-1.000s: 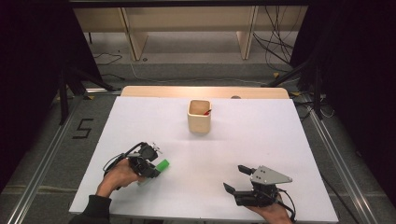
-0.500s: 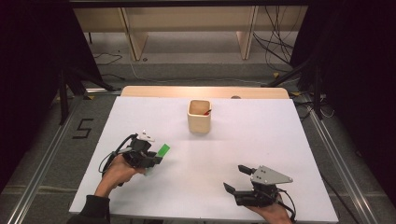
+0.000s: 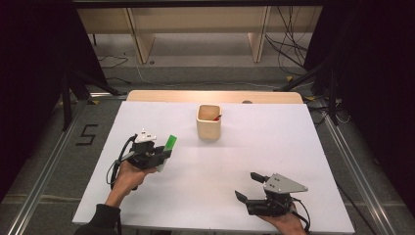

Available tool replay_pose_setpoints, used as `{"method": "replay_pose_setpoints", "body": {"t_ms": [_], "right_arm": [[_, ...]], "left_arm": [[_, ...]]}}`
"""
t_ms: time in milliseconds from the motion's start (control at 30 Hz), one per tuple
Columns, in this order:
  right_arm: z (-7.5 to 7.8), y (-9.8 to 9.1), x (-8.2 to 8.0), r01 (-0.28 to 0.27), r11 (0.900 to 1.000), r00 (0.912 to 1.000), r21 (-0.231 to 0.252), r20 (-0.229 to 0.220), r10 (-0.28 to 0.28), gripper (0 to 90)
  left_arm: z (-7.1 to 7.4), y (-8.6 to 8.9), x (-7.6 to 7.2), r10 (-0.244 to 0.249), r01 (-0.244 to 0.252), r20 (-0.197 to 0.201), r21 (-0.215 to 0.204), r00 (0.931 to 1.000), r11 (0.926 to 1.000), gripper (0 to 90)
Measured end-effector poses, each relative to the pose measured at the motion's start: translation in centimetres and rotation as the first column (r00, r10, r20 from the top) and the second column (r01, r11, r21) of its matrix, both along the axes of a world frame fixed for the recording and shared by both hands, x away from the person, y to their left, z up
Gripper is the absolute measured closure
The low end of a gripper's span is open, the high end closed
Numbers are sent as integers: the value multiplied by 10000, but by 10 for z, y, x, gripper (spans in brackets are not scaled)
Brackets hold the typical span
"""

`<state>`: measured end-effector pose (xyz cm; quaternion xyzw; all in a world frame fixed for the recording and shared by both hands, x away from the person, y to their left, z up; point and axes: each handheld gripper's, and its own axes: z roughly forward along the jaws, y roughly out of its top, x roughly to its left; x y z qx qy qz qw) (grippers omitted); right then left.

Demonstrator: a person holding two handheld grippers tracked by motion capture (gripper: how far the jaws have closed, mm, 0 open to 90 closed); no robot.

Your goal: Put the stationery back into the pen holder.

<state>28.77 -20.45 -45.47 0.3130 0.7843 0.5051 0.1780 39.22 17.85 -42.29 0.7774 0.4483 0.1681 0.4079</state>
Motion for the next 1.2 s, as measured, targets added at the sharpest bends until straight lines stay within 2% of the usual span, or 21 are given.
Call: {"method": "replay_pose_setpoints", "body": {"t_ms": [133,333,700,867,1200], "right_arm": [[0,0,1,32,10000,10000,11,-23,-32,217],[0,-2,1,90,9999,10000,73,11,-90,217],[0,-2,0,90,9999,10000,103,38,-91,217],[1,-2,1,95,9999,10000,121,15,-95,218],[1,-3,1,85,9999,10000,118,11,-85,217]], "left_arm": [[5,-6,4,76,-71,347,-146,9994,9999,661],[13,-15,12,102,-72,654,-465,9978,9989,661],[28,-31,29,97,-31,1087,-612,9940,9981,661],[33,-39,37,1,70,1329,-525,9911,9986,661],[43,-56,53,-76,175,1576,-614,9875,9980,661]]}}
